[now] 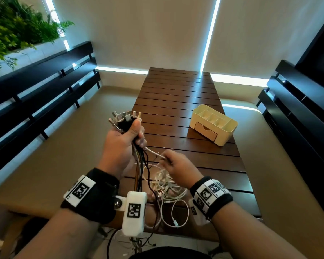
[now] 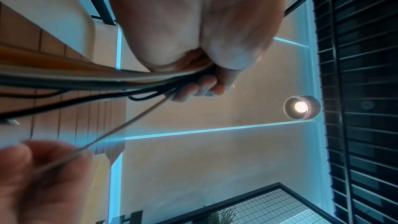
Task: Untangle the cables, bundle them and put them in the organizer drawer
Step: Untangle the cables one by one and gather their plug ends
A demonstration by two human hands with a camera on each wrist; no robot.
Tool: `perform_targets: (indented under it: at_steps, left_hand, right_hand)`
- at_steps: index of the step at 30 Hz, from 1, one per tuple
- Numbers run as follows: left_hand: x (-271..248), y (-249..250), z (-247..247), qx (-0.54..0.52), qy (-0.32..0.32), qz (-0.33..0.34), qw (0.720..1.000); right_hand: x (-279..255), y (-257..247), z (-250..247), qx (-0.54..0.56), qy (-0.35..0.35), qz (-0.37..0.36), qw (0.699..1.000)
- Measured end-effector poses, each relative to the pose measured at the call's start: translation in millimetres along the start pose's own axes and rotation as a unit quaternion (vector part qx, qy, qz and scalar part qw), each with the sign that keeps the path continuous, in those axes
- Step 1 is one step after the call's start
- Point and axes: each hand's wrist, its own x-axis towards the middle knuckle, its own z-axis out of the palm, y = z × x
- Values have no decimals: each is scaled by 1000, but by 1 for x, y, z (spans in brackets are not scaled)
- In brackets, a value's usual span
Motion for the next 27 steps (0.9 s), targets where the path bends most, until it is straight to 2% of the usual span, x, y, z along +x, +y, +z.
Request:
perform_targets:
  at_steps: [3,6,8,11,13,16,24,27]
  left_hand:
    - [-4,13,-4,1,6,21,1000]
    - [-9,19,-13,56,12,39,998]
    - [-11,17,-21,114,15,31,993]
    - [-11,12,-38,156,56,3,986]
    - [-12,12,-47,164,79,-13,983]
    - [-17,12,-48,191,38,-43,980]
    - [-31,-1,-16,298,-104,-51,947]
    - [-32,1,-17,325,-112,-38,938]
  right_hand:
    - [6,7,-20,-11,73,30,997]
    - [5,-5,-43,121,96,32,988]
    - [3,-15,-53,207,73,12,976]
    - [-1,-16,-59,323,-6,-8,946]
    - [-6,-11,-58,296,-3,2,955]
    - [-11,-10,-49,206,41,-8,978]
    - [-12,-59,-36,192,104,-98,971]
    - [-12,-67,-36,193,124,-105,968]
